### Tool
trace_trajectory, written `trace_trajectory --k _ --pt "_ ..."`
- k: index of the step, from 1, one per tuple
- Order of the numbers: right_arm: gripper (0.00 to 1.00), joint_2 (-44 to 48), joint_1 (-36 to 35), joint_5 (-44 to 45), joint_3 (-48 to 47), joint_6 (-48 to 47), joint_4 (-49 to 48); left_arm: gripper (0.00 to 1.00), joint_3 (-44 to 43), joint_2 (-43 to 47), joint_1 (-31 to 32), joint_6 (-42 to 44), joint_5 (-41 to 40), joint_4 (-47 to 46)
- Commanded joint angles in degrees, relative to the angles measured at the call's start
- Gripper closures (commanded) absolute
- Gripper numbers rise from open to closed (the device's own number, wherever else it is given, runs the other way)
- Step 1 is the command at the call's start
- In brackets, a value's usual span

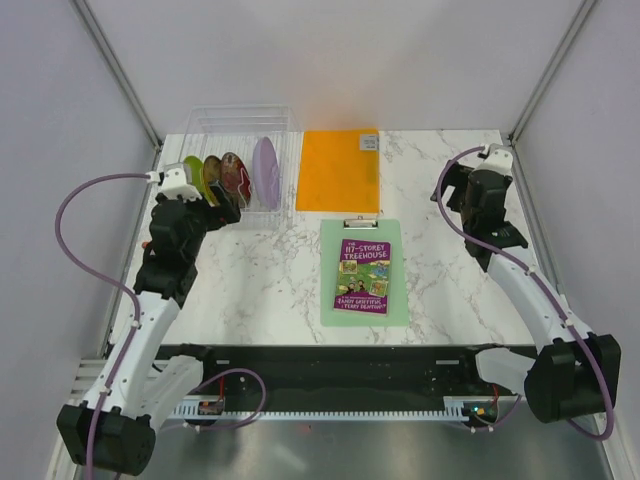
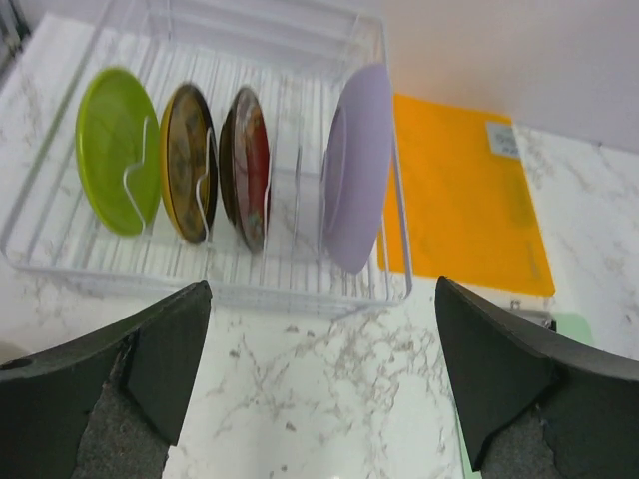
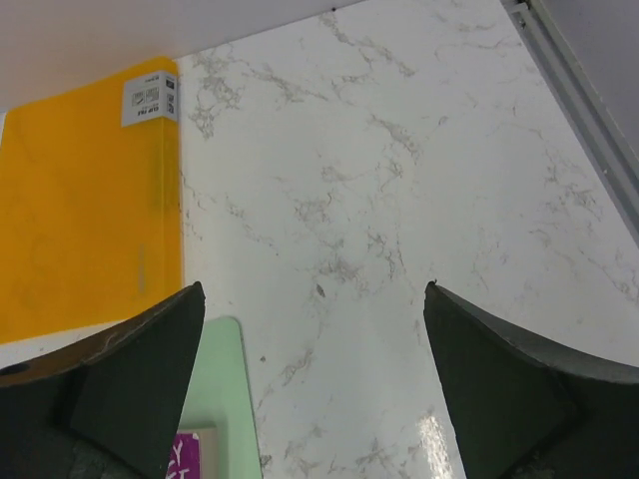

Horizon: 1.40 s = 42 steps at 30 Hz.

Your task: Unload the plates from the dish rack

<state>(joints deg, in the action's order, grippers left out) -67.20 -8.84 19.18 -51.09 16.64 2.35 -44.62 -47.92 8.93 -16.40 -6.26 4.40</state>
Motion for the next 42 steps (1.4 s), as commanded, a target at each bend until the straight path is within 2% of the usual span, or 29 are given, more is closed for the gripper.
trace_trajectory --k 1,4,5,7,8,9,12,19,20,23,26,32,35,36,38,39,40,41,42 --pt "0.02 1.5 -0.2 -5.3 -0.8 -0.2 6.3 0.0 -4.4 -4.3 0.2 -4.7 -1.9 8.2" --pt "0.02 0.3 -0.2 -5.0 -1.5 -1.0 7.5 0.0 -7.5 -7.2 0.2 -1.2 6.0 7.6" --pt "0.02 -0.1 -0.1 -5.1 -1.6 -1.3 7.6 0.0 -8.3 -9.1 0.2 -3.0 8.8 7.4" --pt "0.02 -1.8 -0.2 -5.8 -2.0 -1.7 8.1 0.0 -9.3 -11.2 -0.2 -5.4 8.5 6.1" --pt "0.02 -2.7 -0.2 -5.7 -2.1 -1.9 8.2 0.0 -11.5 -14.6 -1.3 -4.9 14.6 5.4" --pt "0.02 -3.0 -0.2 -5.9 -2.2 -2.1 8.3 0.0 -13.2 -16.3 -1.5 -4.5 17.0 5.4" --pt "0.02 -4.6 -0.2 -5.8 -2.4 -2.7 8.5 0.0 -19.4 -22.4 -1.3 -2.6 20.3 5.4" --pt "0.02 -6.3 -0.2 -7.7 -3.4 -2.8 9.3 0.0 -31.7 -35.1 2.1 4.5 6.5 4.9" --pt "0.02 -6.6 -0.1 -7.3 -3.5 -2.9 9.3 0.0 -34.4 -36.8 3.4 6.2 2.0 4.9" --pt "0.02 -7.4 -0.1 -6.8 -3.6 -3.5 9.5 0.0 -39.1 -43.1 5.2 8.7 -4.7 5.6" --pt "0.02 -8.1 -0.1 -6.6 -3.8 -3.4 9.7 0.04 -42.1 -47.6 6.9 9.7 -9.8 6.2" --pt "0.02 -9.4 -0.2 -6.5 -4.5 -3.4 10.3 0.23 -44.1 -53.2 9.3 11.6 -22.4 6.2" --pt "0.02 -9.7 -0.2 -6.3 -4.4 -3.3 10.4 0.45 -44.5 -54.7 10.6 13.3 -26.7 5.9" --pt "0.02 -9.6 -0.2 -6.0 -4.3 -3.3 10.4 0.57 -44.4 -55.2 10.8 13.8 -27.6 5.6" --pt "0.02 -9.9 -0.1 -5.6 -4.3 -3.3 10.6 0.62 -43.7 -55.3 11.6 14.9 -29.5 4.7" --pt "0.02 -9.9 -0.2 -5.5 -4.5 -3.2 10.8 0.75 -43.7 -55.5 11.8 15.1 -29.7 4.6" --pt "0.02 -10.1 -0.2 -5.1 -4.5 -3.2 11.1 0.81 -43.7 -55.6 11.9 15.2 -30.1 4.6" --pt "0.02 -10.2 -0.2 -4.9 -4.7 -3.1 11.2 0.96 -43.7 -55.7 12.0 15.3 -30.4 4.6" --pt "0.02 -10.3 -0.1 -4.9 -4.8 -3.0 11.3 0.98 -43.5 -55.8 12.3 15.4 -30.6 4.5"
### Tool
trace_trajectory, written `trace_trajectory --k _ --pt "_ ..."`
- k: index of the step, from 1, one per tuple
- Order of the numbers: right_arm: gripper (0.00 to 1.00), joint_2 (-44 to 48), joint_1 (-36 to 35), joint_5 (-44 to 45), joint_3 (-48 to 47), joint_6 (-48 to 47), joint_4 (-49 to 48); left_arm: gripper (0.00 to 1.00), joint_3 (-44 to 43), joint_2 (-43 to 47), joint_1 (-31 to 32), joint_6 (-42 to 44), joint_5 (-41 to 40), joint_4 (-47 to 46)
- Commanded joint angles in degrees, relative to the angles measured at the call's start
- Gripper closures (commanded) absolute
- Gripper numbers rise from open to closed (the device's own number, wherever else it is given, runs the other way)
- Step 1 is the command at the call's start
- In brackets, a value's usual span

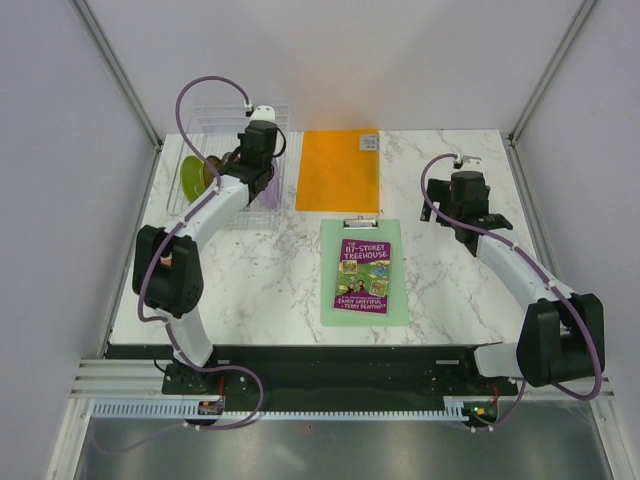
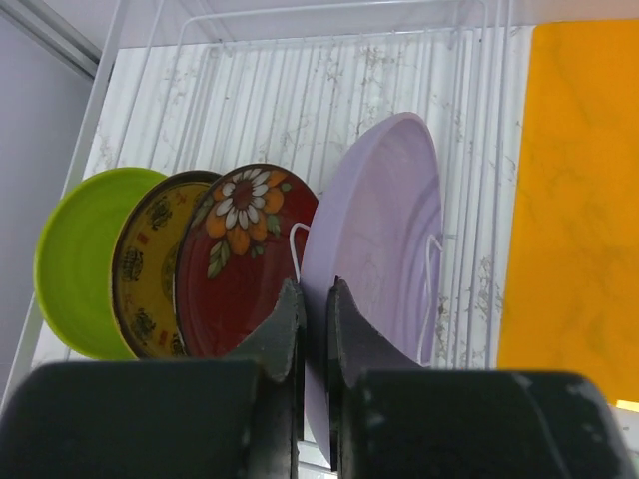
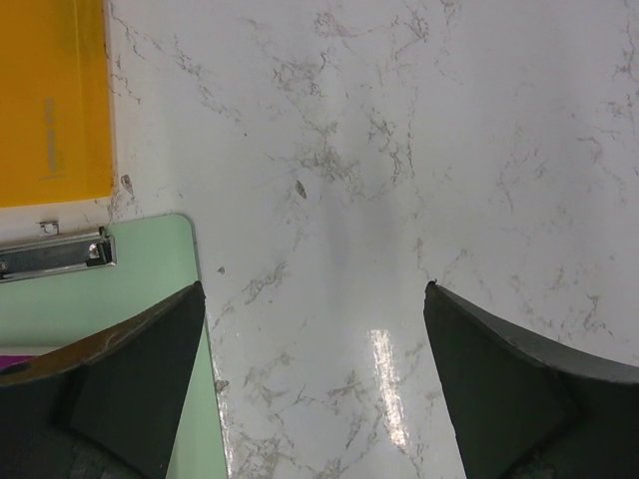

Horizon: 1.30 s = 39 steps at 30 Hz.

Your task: Unload the plates from the dish rack

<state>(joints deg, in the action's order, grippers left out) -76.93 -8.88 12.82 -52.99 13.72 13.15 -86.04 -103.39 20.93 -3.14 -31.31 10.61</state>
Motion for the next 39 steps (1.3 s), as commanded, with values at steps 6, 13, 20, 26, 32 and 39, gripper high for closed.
trace_trajectory --k 6,13,20,26,32,39 --pt "0.02 -1.1 -0.2 1.7 -2.7 0.2 0.7 0.98 -3.1 -0.2 3.1 5.5 -10.5 -3.7" --pt "0.02 -0.9 -0.1 1.9 -2.9 0.2 1.3 0.98 -7.2 -2.9 11.1 31.5 -27.1 -23.8" --pt "0.02 0.9 -0.1 0.7 -3.9 -0.1 2.6 0.98 -11.7 -1.7 13.4 39.4 -31.4 -25.7" --pt "0.02 4.9 -0.1 -10.5 -4.7 2.2 1.2 0.98 -15.7 7.3 14.1 12.2 -15.5 6.4" --pt "0.02 6.7 -0.2 -26.6 -2.7 9.6 -7.0 0.98 -7.1 13.8 14.1 -5.9 3.4 13.9" --pt "0.02 5.7 -0.2 -39.0 1.1 21.3 -23.1 0.98 0.8 12.7 14.1 -19.9 22.9 11.8"
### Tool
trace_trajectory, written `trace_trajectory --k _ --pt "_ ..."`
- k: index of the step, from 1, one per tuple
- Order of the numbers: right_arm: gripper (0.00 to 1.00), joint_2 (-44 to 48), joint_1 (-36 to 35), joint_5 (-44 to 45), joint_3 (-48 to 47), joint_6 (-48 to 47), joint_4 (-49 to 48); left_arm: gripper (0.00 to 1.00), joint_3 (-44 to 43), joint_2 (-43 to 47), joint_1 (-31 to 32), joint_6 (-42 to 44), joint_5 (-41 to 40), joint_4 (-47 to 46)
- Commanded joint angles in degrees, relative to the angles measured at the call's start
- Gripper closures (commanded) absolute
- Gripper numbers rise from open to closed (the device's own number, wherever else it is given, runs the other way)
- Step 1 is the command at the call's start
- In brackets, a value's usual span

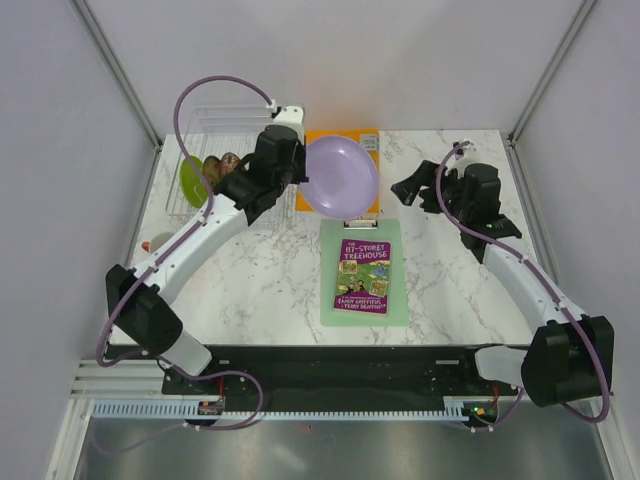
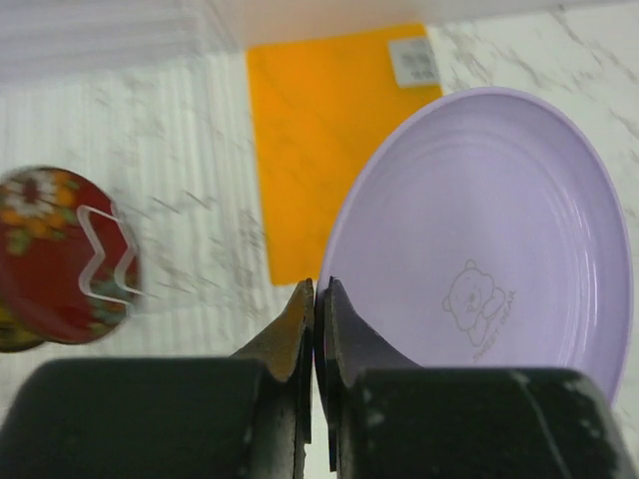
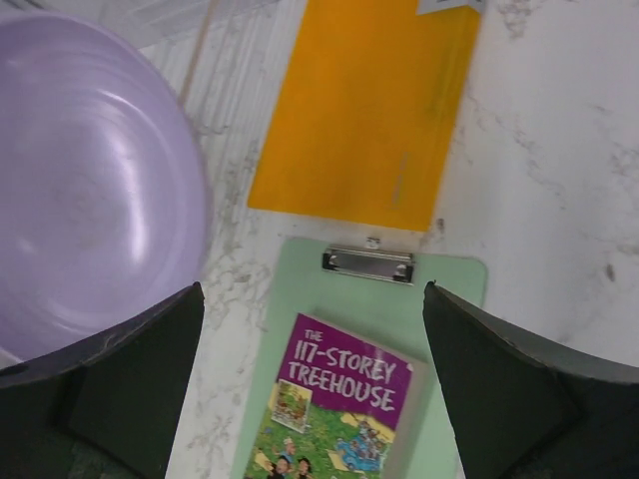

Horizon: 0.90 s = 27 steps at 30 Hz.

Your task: Unload the plates from the dish rack

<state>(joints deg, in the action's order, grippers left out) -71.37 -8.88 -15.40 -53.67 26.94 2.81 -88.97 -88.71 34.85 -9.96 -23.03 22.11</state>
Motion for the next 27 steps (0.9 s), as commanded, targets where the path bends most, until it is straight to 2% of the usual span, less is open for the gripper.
trace_trajectory --k 1,6,11,17,20,21,25,26,27 --pt "0.02 0.0 -0.1 -11.5 2.8 10.5 -14.4 0.98 4.5 -2.2 0.4 -13.8 15.6 -1.2" --pt "0.02 -2.7 -0.2 -14.1 4.4 13.8 -18.6 0.98 8.6 -1.1 1.2 -17.1 18.9 -5.3" --pt "0.02 -5.1 -0.2 -14.5 4.4 14.5 -15.6 0.98 10.8 0.7 1.4 -18.0 19.1 -8.1" --pt "0.02 -3.7 -0.2 -11.3 4.5 11.6 -10.3 0.98 12.8 2.9 1.4 -17.8 17.1 -9.5" --pt "0.49 -4.7 -0.1 -14.3 4.0 11.1 -9.8 0.98 13.6 3.1 1.4 -17.8 18.3 -11.1" --pt "0.97 -5.1 -0.2 -14.7 3.8 12.0 -9.7 0.98 13.9 3.1 1.4 -17.8 18.7 -11.7" --pt "1.0 -6.6 0.0 -16.5 3.9 13.5 -10.5 0.98 16.1 3.3 1.4 -18.3 21.8 -17.2" --pt "1.0 -6.5 0.3 -16.2 3.8 13.8 -10.5 0.92 17.4 3.4 1.4 -18.4 22.8 -18.3" --pt "1.0 -6.2 1.3 -14.0 3.9 13.9 -10.2 0.58 17.8 3.4 1.4 -18.3 22.7 -18.9"
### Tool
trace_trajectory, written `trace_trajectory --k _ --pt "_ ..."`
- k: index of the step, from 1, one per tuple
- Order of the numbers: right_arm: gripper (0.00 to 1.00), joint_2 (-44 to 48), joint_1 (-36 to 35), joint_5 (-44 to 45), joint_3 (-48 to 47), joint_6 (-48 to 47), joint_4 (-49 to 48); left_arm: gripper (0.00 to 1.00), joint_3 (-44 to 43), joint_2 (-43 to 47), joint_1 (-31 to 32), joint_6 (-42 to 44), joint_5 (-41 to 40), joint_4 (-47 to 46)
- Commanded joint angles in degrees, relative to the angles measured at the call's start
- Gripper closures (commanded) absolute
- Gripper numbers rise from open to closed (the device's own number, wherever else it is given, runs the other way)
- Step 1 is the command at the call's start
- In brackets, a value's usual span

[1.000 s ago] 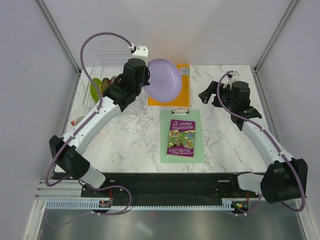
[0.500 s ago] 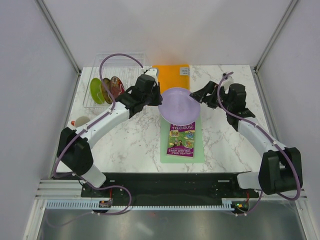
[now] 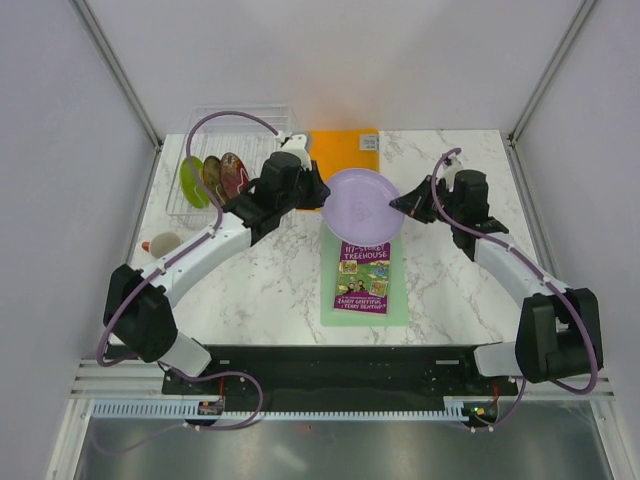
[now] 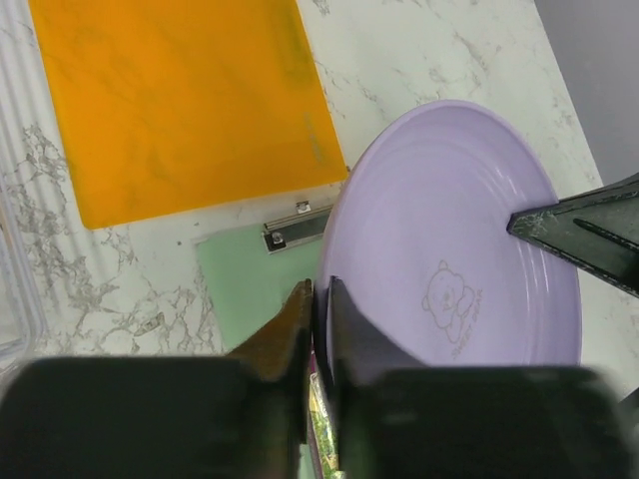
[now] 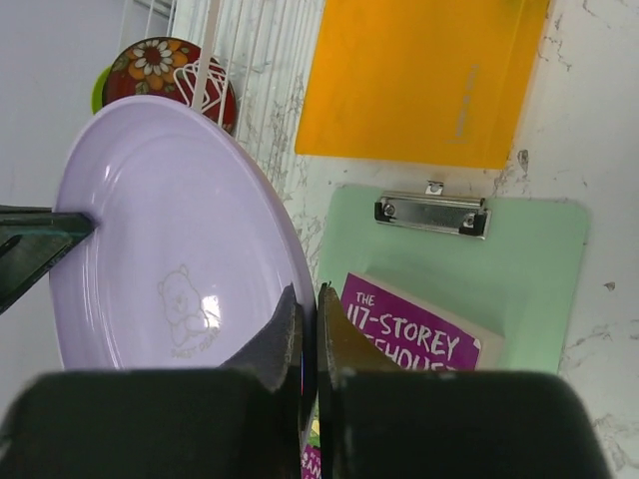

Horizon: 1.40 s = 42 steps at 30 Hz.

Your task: Unload the plates from the dish rack

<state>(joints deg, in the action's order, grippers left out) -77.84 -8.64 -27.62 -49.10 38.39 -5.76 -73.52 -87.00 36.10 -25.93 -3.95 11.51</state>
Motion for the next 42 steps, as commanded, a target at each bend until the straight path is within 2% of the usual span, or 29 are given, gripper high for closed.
trace_trajectory --k 1,2,3,4,7,10,13,19,22,30,31,33,34,35,37,42 --pt "1.0 0.8 1.9 -0.1 -0.6 2.8 -1.1 0.4 2.5 1.7 0.1 -2.3 3.6 -8.3" --pt "1.0 2.2 4.1 1.5 -1.0 2.7 0.0 0.26 2.8 1.9 0.1 -1.8 3.2 -8.0" --pt "1.0 2.9 5.4 5.6 -1.4 2.4 1.2 0.05 3.4 2.4 0.1 -1.5 2.5 -7.6" --pt "1.0 3.6 6.3 8.3 -2.4 0.3 4.9 0.0 4.0 2.8 0.1 -1.4 1.1 -7.3" --pt "1.0 4.5 8.5 21.8 -7.5 -4.1 13.4 0.0 7.7 5.9 0.0 -0.4 -5.1 -7.0" --pt "1.0 1.3 10.9 30.1 -11.2 -7.5 18.0 0.0 12.2 9.3 -0.1 -0.3 -10.5 -7.2" --pt "1.0 -3.5 13.3 34.0 -13.2 -8.9 19.7 0.0 15.0 13.1 -0.4 -0.8 -12.7 -8.2" --pt "1.0 -13.1 17.4 35.4 -14.4 -9.7 18.2 0.0 18.3 19.3 -1.2 1.7 -19.2 -8.2" --pt "1.0 -16.7 19.3 33.2 -14.3 -9.5 17.2 0.0 19.6 21.7 -3.2 2.6 -19.5 -7.8" --pt "0.99 -20.8 21.7 30.2 -12.5 -10.6 14.8 0.0 21.7 23.5 -8.2 5.3 -21.5 -8.0" --pt "0.91 -20.9 21.7 30.3 -12.2 -10.7 15.2 0.0 21.7 23.1 -9.5 5.4 -21.6 -8.2" --pt "0.83 -20.9 21.8 29.5 -11.6 -10.6 15.3 0.0 21.0 21.6 -11.0 5.9 -21.7 -8.3" --pt "0.44 -20.7 21.8 29.4 -11.2 -10.8 15.5 0.0 20.7 20.9 -12.6 6.2 -22.0 -8.3" --pt "0.26 -20.4 21.8 29.5 -11.0 -10.9 15.8 0.0 20.3 20.3 -13.4 6.4 -22.1 -8.7" --pt "0.2 -18.8 21.8 31.0 -10.1 -11.2 16.5 0.0 19.1 18.1 -16.1 7.1 -21.5 -9.0" --pt "0.18 -10.2 21.7 34.9 -9.7 -13.9 22.4 0.04 15.2 12.0 -19.7 10.3 -21.1 -13.1"
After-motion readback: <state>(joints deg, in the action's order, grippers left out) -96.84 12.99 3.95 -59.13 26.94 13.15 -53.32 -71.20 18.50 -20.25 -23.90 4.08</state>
